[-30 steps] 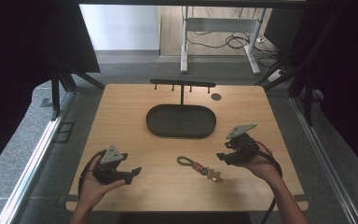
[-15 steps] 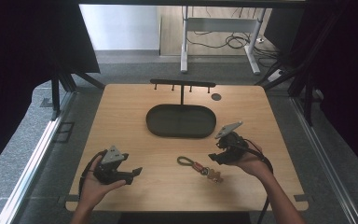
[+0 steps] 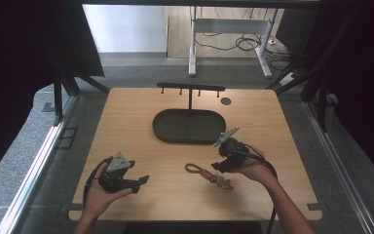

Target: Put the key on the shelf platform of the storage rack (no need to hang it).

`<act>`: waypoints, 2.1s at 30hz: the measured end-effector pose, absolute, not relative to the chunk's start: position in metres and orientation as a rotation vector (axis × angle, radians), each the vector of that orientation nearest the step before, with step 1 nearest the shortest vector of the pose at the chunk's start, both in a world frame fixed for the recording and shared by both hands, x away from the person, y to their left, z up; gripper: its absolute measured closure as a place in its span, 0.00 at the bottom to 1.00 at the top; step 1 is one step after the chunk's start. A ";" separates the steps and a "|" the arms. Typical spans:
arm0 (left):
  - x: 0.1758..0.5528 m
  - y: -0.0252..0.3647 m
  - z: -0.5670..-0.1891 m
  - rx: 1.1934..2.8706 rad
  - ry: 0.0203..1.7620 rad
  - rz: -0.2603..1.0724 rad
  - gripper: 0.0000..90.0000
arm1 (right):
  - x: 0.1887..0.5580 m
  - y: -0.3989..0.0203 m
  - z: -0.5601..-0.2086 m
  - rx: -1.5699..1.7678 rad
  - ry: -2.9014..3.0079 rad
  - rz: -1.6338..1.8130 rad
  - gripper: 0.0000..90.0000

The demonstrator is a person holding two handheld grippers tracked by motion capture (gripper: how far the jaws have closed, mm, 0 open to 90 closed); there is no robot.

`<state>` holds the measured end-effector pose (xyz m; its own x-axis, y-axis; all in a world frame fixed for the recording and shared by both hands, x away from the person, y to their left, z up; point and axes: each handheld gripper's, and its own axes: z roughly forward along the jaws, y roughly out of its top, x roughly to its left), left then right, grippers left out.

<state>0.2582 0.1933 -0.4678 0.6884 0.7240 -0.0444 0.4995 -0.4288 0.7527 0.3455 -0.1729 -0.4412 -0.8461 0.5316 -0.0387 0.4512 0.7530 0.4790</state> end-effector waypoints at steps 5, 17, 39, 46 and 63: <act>0.258 0.193 -0.467 2.117 0.935 0.367 0.28 | 0.348 -0.164 -0.449 0.767 2.818 0.658 0.49; 0.258 0.194 -0.467 2.113 0.937 0.365 0.28 | 0.352 -0.151 -0.462 0.761 2.870 0.609 0.52; 0.258 0.194 -0.467 2.112 0.940 0.364 0.28 | 0.357 -0.139 -0.485 0.779 2.945 0.525 0.53; 0.258 0.194 -0.468 2.111 0.941 0.364 0.28 | 0.359 -0.136 -0.493 0.786 2.959 0.492 0.53; 0.259 0.195 -0.468 2.113 0.940 0.366 0.28 | 0.361 -0.128 -0.505 0.766 2.967 0.424 0.58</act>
<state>0.2587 0.1948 -0.4682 0.6851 0.7268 -0.0488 0.5023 -0.4228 0.7542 0.3607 -0.1282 -0.5047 -0.8763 0.4812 0.0218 0.4681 0.8400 0.2745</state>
